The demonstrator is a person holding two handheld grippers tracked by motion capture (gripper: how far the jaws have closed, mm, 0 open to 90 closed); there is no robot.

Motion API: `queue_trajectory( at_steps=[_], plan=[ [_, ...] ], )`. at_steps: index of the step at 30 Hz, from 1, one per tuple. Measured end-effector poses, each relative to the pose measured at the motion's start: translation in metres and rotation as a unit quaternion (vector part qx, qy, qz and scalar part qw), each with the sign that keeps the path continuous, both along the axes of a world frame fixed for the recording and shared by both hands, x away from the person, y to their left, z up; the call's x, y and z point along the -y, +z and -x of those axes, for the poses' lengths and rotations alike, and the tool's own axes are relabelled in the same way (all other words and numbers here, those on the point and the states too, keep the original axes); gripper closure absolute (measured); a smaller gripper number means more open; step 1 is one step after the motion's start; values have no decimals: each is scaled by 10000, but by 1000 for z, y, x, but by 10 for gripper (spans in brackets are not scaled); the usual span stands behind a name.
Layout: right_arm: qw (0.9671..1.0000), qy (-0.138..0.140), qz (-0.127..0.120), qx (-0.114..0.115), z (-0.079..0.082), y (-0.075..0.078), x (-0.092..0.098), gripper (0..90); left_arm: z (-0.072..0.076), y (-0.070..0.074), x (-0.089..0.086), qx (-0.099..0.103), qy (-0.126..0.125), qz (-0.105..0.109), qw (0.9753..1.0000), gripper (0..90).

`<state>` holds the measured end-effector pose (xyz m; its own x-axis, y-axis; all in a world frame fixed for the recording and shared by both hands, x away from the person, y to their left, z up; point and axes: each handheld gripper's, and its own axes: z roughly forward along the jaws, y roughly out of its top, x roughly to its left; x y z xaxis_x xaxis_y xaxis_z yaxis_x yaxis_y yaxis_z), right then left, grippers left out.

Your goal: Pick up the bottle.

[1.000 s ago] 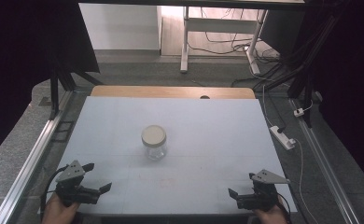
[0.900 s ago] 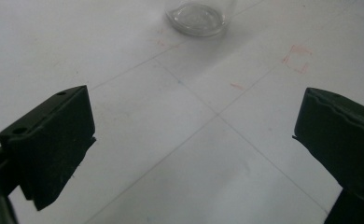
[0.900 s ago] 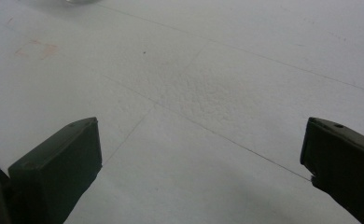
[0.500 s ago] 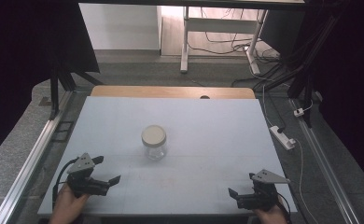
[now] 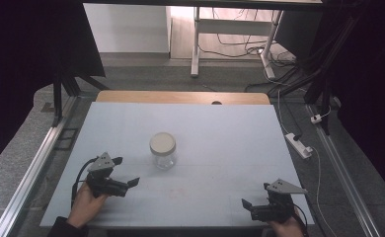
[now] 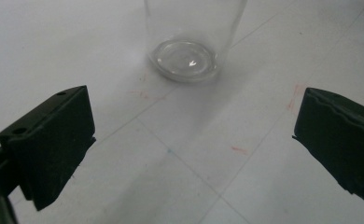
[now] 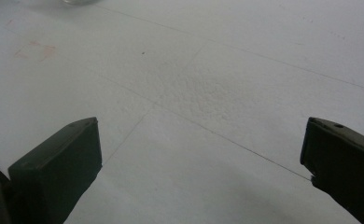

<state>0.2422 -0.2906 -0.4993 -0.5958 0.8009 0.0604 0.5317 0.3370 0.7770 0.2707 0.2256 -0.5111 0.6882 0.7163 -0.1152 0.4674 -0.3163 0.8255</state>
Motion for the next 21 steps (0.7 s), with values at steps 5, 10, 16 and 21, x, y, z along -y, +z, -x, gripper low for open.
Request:
queue_trajectory(
  at_steps=[5, 10, 16, 21],
  plan=[
    [10000, 1, 1, -2, 0, 0, 0, 0, -13, 0, 9, -61, -100, -18, 9999, 0],
    [10000, 0, 2, -3, 0, 0, 0, 0, -26, -2, 19, -73, -132, -181, 9997, 0],
    [10000, 3, 5, -2, 0, 0, 0, 0, -42, -4, 29, -128, -122, -93, 9998, 0],
    [10000, 10, 12, -1, 0, 0, 0, 0, -53, -5, 34, -95, -277, 20, 9996, 0]
  ],
)
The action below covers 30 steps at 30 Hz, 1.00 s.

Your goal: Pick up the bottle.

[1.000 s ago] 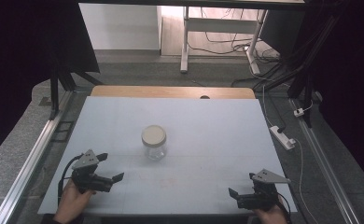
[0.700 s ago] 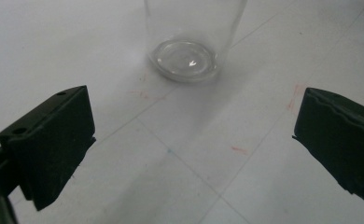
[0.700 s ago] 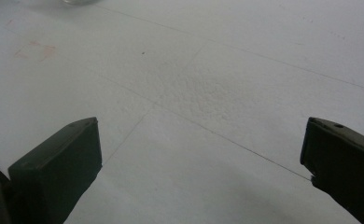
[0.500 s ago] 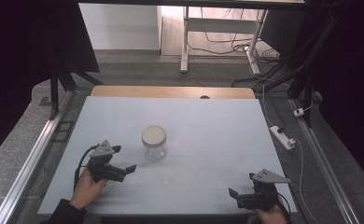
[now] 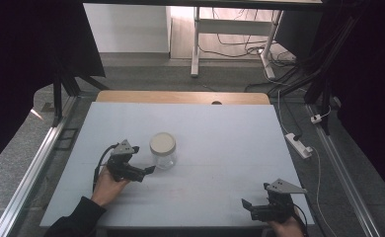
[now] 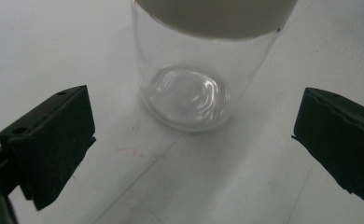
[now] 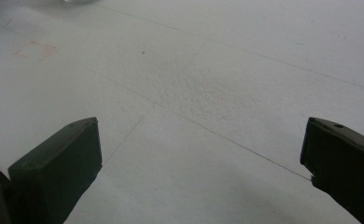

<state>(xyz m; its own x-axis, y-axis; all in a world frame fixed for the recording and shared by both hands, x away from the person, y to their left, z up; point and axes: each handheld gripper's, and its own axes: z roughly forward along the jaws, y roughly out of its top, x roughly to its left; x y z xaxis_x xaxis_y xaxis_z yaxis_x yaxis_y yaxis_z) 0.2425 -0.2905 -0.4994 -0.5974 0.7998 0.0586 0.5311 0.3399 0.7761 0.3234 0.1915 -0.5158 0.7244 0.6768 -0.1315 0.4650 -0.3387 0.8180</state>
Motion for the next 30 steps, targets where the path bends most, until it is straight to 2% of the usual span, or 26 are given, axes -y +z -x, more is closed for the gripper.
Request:
queue_trajectory(
  at_steps=[3, 12, 22, 26, 30],
  plan=[
    [10000, 0, 0, -2, 0, 0, 0, 0, -7, -1, 4, 11, -93, 28, 10000, 0],
    [10000, 6, -3, 3, 0, 0, 0, 0, -25, -3, 19, 61, -315, -136, 9994, 0],
    [10000, 10, 5, 3, 0, 0, 0, 0, -39, -8, 37, 210, -446, -395, 9980, 0],
    [10000, 10, 4, 0, 0, 0, 0, 0, -43, -10, 42, 192, -518, -455, 9974, 0],
    [10000, 11, 4, 2, 0, 0, 0, 0, -45, -11, 46, 206, -488, -507, 9973, 0]
  ],
)
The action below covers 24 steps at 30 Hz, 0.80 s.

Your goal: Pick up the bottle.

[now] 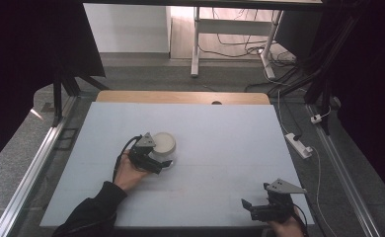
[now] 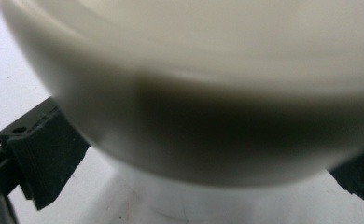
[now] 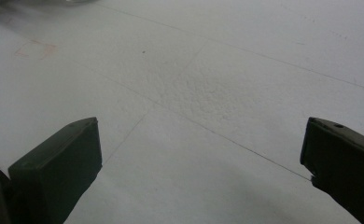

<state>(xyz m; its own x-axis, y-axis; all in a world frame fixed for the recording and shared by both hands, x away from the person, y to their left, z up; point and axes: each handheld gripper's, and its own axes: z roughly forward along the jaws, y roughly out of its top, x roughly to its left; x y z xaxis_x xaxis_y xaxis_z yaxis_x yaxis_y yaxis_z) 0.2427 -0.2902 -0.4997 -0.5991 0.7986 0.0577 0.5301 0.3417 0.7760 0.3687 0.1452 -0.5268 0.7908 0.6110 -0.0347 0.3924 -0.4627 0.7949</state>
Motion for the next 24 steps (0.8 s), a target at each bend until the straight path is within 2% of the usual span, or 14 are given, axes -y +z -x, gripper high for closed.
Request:
queue_trajectory(
  at_steps=[3, 10, 24],
  plan=[
    [10000, 5, 2, -1, 0, 0, 0, 0, -1, 1, 1, 8, 23, 15, 10000, 0],
    [10000, 9, 12, 0, 0, 0, 0, 0, 0, 3, 2, 16, 48, 39, 10000, 67],
    [10000, 22, 20, 6, 0, 0, 0, 0, 0, 5, 3, -25, 66, -6, 10000, 73]
  ],
)
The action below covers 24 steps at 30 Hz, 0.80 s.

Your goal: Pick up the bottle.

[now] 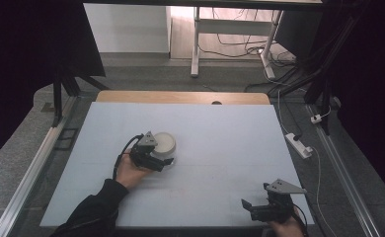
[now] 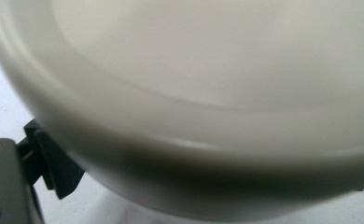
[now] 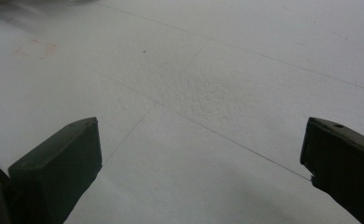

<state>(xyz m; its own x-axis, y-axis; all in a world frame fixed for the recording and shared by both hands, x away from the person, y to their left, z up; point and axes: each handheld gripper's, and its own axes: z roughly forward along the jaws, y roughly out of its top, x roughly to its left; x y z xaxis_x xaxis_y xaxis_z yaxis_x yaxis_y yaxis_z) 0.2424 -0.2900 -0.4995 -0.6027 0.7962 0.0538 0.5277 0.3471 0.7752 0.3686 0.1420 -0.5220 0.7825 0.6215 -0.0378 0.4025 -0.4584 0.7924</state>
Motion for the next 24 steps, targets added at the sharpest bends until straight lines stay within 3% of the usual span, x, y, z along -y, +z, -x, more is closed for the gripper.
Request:
queue_trajectory(
  at_steps=[8, 24],
  plan=[
    [10000, 5, -8, -1, 0, 0, 0, 0, 0, 2, 1, -54, -3, 22, 10000, 74],
    [10000, -4, -7, -2, 0, 0, 0, 0, 11, 28, 13, 230, -336, 56, 9992, 75]
  ],
)
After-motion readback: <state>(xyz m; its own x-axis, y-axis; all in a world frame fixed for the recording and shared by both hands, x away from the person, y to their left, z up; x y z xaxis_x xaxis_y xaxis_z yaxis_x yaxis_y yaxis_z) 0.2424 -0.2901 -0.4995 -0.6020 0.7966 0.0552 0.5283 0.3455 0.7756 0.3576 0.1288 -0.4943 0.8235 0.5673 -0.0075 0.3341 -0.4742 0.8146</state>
